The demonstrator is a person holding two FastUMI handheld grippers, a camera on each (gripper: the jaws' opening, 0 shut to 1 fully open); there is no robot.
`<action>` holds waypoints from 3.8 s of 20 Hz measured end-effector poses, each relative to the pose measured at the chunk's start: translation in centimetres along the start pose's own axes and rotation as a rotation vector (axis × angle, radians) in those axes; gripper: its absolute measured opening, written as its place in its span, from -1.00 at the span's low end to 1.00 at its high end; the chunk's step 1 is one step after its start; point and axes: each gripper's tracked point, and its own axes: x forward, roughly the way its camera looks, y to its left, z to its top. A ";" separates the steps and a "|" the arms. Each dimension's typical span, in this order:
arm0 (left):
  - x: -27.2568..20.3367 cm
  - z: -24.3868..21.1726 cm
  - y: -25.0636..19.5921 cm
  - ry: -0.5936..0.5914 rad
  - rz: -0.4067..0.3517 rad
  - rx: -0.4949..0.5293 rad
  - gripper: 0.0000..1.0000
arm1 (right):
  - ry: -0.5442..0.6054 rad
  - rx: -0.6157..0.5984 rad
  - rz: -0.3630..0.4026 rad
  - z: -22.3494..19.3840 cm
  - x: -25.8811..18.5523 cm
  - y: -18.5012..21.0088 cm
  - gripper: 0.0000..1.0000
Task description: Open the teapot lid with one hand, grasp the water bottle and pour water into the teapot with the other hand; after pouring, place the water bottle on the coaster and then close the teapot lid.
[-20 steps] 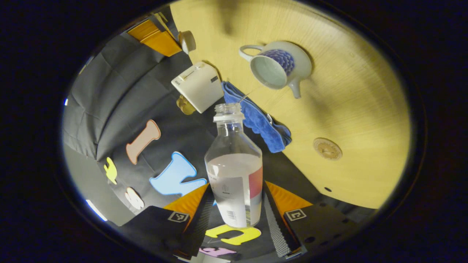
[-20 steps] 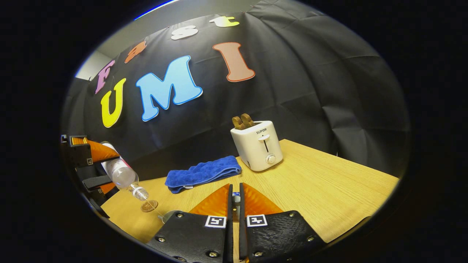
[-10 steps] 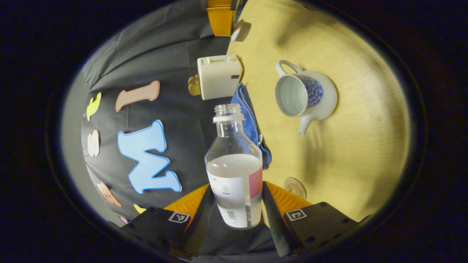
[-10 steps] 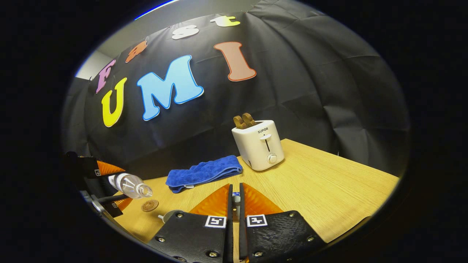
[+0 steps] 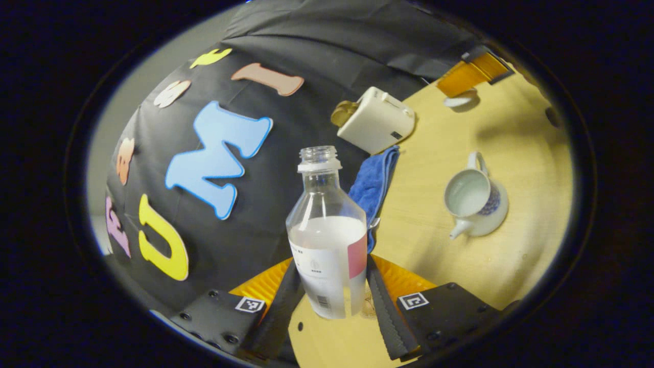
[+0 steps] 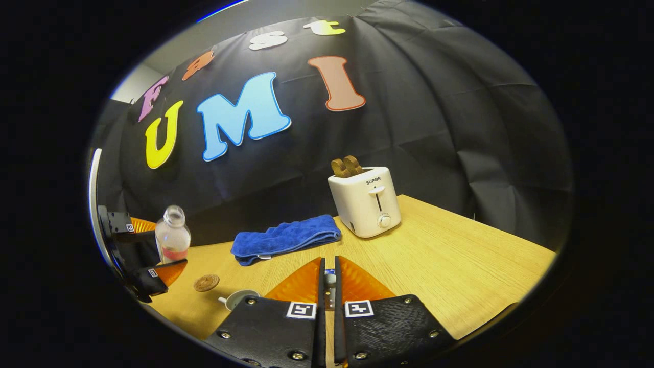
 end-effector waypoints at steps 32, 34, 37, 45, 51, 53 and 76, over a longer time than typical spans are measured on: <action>5.8 -11.7 1.9 0.086 0.014 -1.016 1.00 | 0.025 -0.105 0.133 -2.3 0.1 6.0 -0.88; 4.5 -11.0 2.2 0.075 0.020 -1.002 1.00 | 0.023 -0.108 0.149 -2.3 0.0 6.5 -0.88; 2.6 -10.1 2.1 0.061 0.013 -1.013 1.00 | 0.016 -0.115 0.186 -2.4 -0.2 7.8 -0.88; -3.7 -8.1 3.2 -0.015 0.064 -1.015 1.00 | 0.007 -0.171 0.276 -3.2 -0.5 11.5 -0.88; -8.6 -8.4 5.7 -0.034 0.134 -1.052 1.00 | 0.043 -0.228 0.284 -4.5 0.6 13.1 -0.87; -9.7 -8.9 6.2 -0.029 0.161 -1.058 1.00 | 0.040 -0.241 0.277 -4.5 0.8 13.1 -0.88; -14.1 -7.8 4.9 -0.032 0.240 -1.072 1.00 | -0.031 -0.243 0.216 -3.8 -0.4 12.6 0.22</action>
